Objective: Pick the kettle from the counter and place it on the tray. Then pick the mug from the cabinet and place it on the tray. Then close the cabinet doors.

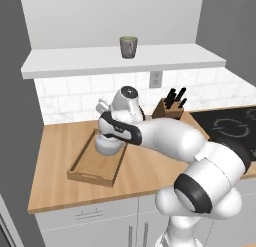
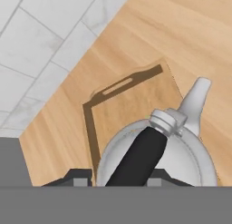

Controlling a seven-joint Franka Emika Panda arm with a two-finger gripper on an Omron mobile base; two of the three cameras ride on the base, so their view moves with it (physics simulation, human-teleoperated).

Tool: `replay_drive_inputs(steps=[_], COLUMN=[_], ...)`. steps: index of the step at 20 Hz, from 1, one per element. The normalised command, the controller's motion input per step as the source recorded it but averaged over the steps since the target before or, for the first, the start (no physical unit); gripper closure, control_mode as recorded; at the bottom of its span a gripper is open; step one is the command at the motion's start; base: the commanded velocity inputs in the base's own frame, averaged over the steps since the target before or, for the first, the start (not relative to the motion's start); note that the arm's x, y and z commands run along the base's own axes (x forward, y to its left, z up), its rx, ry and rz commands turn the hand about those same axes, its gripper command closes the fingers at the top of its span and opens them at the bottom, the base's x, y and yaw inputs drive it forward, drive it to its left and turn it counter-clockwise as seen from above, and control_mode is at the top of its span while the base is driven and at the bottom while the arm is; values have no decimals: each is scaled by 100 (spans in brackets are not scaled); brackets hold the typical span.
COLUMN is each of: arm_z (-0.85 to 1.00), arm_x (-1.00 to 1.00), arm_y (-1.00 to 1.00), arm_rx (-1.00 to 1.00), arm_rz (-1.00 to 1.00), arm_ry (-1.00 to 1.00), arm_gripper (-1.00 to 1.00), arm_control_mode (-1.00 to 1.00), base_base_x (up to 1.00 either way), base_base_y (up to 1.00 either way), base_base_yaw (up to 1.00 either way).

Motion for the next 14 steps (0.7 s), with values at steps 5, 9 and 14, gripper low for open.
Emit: replay_drive_inputs(steps=[5, 9, 14], arm_z=[-8, -12, -17], arm_x=[27, 29, 29], arm_y=[3, 0, 0], arm_rx=[0, 0, 0], arm_rz=[0, 0, 0], arm_ry=[0, 0, 0], arm_gripper=[100, 100, 100], arm_control_mode=[-100, -100, -100], base_base_x=[0, 0, 0], base_base_y=[0, 0, 0], base_base_yaw=[0, 0, 0])
